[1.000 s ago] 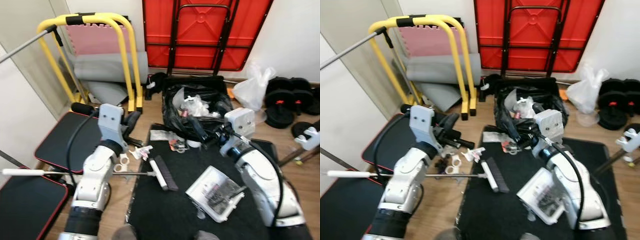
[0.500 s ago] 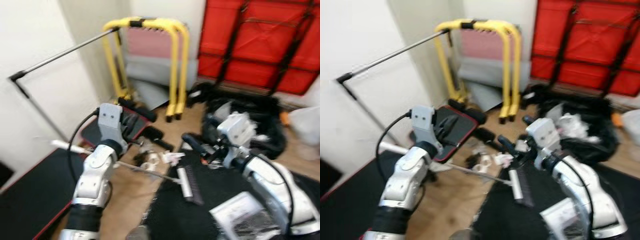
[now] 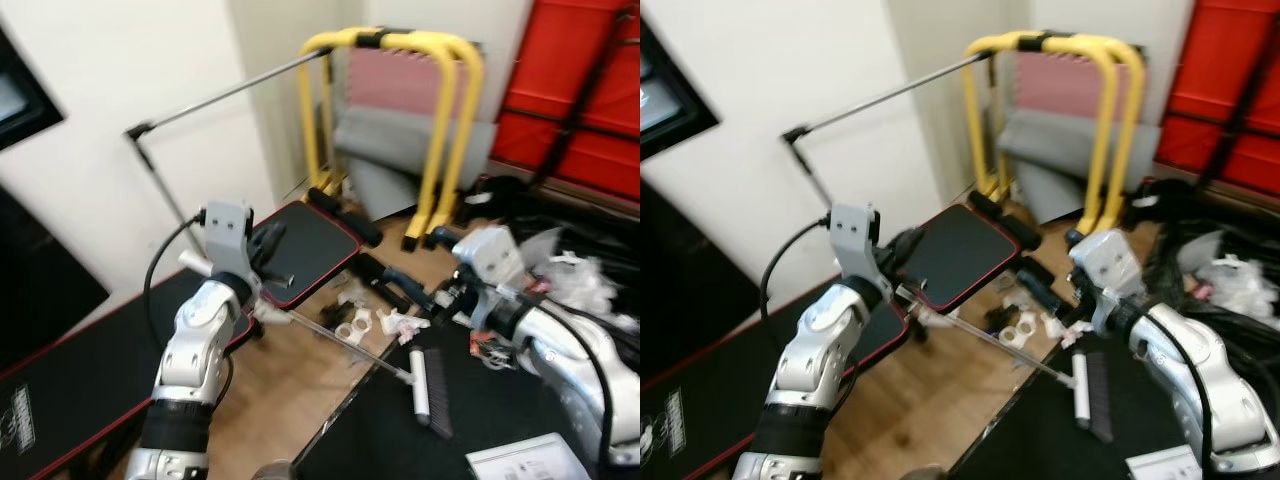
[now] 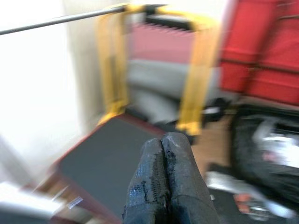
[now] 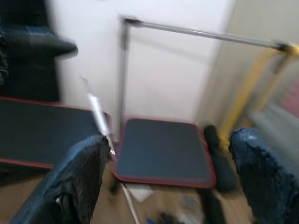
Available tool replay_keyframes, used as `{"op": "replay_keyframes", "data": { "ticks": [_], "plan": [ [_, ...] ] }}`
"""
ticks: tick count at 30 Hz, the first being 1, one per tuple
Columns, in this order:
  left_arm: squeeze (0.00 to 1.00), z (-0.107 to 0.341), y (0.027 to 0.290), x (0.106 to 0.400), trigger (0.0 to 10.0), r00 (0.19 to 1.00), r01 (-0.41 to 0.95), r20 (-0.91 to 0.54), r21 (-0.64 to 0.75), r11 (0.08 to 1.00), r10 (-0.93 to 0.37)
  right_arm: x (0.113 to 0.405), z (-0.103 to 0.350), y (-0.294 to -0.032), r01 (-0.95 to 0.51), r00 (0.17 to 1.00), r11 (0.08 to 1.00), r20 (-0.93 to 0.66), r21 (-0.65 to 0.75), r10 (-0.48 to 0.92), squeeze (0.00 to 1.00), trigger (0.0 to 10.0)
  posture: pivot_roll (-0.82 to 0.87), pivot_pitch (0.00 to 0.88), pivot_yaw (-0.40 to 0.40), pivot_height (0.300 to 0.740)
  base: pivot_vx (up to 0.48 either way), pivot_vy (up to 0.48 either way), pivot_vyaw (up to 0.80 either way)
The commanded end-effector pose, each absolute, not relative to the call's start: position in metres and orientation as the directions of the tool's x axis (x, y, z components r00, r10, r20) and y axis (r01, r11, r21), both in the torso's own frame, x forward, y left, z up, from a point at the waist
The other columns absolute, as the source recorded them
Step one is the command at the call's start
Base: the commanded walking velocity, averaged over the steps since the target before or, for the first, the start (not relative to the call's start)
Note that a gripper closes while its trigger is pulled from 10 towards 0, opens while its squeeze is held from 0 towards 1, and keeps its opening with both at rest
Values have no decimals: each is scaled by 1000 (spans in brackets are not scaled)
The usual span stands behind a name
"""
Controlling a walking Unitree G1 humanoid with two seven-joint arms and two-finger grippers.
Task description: Sweep floor
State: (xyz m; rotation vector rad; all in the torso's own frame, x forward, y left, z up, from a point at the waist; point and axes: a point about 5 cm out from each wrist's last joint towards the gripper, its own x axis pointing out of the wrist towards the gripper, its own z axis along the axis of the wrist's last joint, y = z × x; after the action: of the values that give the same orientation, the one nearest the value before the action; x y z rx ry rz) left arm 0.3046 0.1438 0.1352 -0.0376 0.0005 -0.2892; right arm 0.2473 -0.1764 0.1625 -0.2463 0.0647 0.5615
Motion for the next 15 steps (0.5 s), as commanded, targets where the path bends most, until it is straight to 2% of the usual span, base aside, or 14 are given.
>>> {"op": "replay_keyframes", "data": {
  "ticks": [1,15],
  "plan": [
    [0,135,147,306,10000,979,204,-1,-54,977,-205,246,160,-181,-528,849,823,-149,-209,506,0,10000,12,0,-5,740,0,0,800],
    [0,134,145,306,10000,976,216,-23,-48,975,-217,253,155,-190,-452,890,864,-184,-223,418,0,10000,12,0,-6,740,0,0,800]
  ]
}}
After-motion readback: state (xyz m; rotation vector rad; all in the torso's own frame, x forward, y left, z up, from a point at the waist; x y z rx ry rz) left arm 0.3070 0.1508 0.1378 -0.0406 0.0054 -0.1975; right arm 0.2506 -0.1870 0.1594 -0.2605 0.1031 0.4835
